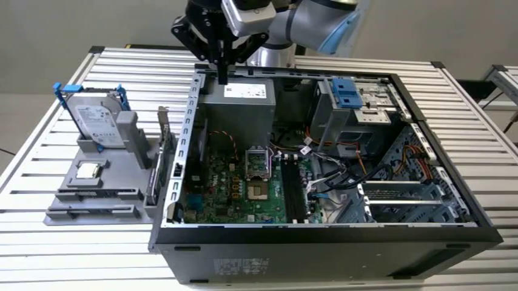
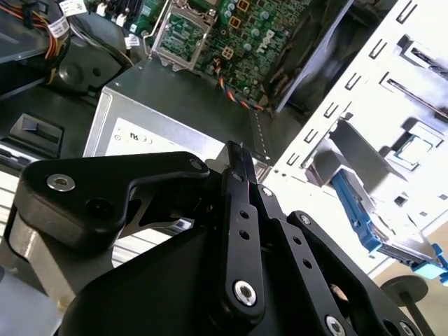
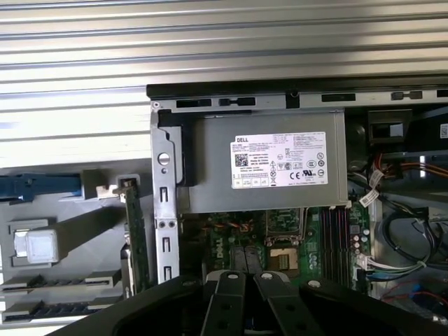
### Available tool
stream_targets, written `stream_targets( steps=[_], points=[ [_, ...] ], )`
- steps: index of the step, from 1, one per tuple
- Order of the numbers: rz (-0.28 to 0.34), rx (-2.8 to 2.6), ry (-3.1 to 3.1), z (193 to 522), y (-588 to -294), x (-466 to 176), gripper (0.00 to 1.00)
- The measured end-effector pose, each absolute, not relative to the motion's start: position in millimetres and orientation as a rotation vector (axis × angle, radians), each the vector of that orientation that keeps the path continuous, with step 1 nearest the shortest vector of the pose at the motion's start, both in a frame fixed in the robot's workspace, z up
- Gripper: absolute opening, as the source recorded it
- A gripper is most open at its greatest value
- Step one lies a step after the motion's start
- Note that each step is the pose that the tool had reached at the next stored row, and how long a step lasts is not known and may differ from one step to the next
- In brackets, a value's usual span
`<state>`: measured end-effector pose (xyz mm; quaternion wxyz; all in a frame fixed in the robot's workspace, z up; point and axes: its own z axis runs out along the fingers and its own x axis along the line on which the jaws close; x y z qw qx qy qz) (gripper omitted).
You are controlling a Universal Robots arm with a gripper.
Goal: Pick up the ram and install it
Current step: 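Reach for the ram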
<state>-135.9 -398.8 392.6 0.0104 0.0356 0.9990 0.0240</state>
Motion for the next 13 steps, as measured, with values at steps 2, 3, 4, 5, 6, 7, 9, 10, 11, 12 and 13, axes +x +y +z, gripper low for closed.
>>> stream_targets(
  steps=[2,3,4,5,6,7,9,10,11,12,13],
  points=[
    [0.075,0.111,3.118,392.6,-398.9,-136.4,0.0],
    [0.075,0.111,3.118,392.6,-398.9,-136.6,0.0],
    [0.075,0.111,3.118,392.6,-398.9,-136.8,0.0],
    [0.075,0.111,3.118,392.6,-398.9,-137.0,0.0],
    [0.075,0.111,3.118,392.6,-398.9,-137.2,0.0],
    [0.075,0.111,3.118,392.6,-398.8,-137.4,0.0],
    [0.075,0.111,3.118,392.6,-398.9,-137.8,0.0],
    [0.075,0.111,3.118,392.6,-398.8,-138.0,0.0],
    [0.075,0.111,3.118,392.6,-398.8,-138.6,0.0],
    [0.075,0.111,3.118,392.6,-398.9,-139.2,0.0],
    [0.075,0.111,3.118,392.6,-398.9,-139.2,0.0]
  ],
)
